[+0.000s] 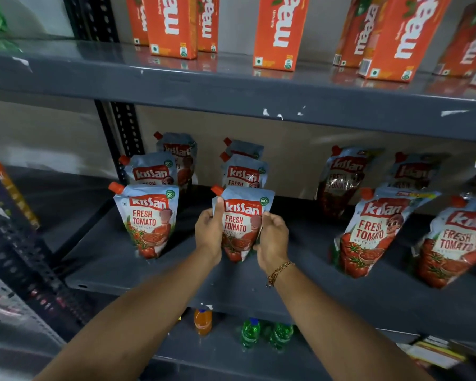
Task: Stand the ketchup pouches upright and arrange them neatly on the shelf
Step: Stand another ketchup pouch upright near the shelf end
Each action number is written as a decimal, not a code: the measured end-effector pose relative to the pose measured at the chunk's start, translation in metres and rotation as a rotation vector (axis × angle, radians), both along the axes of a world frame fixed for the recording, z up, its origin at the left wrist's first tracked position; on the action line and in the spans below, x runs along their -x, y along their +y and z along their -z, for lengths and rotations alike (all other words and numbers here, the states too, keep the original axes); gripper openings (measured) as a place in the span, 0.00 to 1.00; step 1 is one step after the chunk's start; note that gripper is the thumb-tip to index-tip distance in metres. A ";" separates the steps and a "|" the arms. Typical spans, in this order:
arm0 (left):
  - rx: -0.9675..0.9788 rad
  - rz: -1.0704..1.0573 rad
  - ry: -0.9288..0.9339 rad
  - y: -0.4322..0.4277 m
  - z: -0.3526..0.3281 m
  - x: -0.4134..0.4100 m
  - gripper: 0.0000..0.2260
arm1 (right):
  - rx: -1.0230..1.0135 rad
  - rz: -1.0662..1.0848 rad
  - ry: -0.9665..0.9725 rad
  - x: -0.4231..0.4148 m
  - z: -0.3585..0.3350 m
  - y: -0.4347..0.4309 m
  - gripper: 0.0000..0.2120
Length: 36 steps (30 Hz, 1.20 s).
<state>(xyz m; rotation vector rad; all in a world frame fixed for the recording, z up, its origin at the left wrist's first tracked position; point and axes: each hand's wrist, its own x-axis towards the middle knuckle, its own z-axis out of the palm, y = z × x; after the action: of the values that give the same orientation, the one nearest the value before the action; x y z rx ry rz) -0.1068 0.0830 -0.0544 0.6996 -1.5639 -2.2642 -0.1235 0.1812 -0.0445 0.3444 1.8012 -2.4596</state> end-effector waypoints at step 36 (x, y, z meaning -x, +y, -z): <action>0.075 -0.418 -0.043 -0.151 -0.005 -0.052 0.29 | 0.085 -0.598 -0.102 -0.036 -0.014 -0.146 0.13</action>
<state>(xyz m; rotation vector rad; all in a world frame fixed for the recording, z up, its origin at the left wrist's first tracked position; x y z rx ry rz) -0.0551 -0.0683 -0.0490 0.9574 -1.3591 -1.8875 -0.0871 0.0353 -0.0309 -0.0718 1.4748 -2.0445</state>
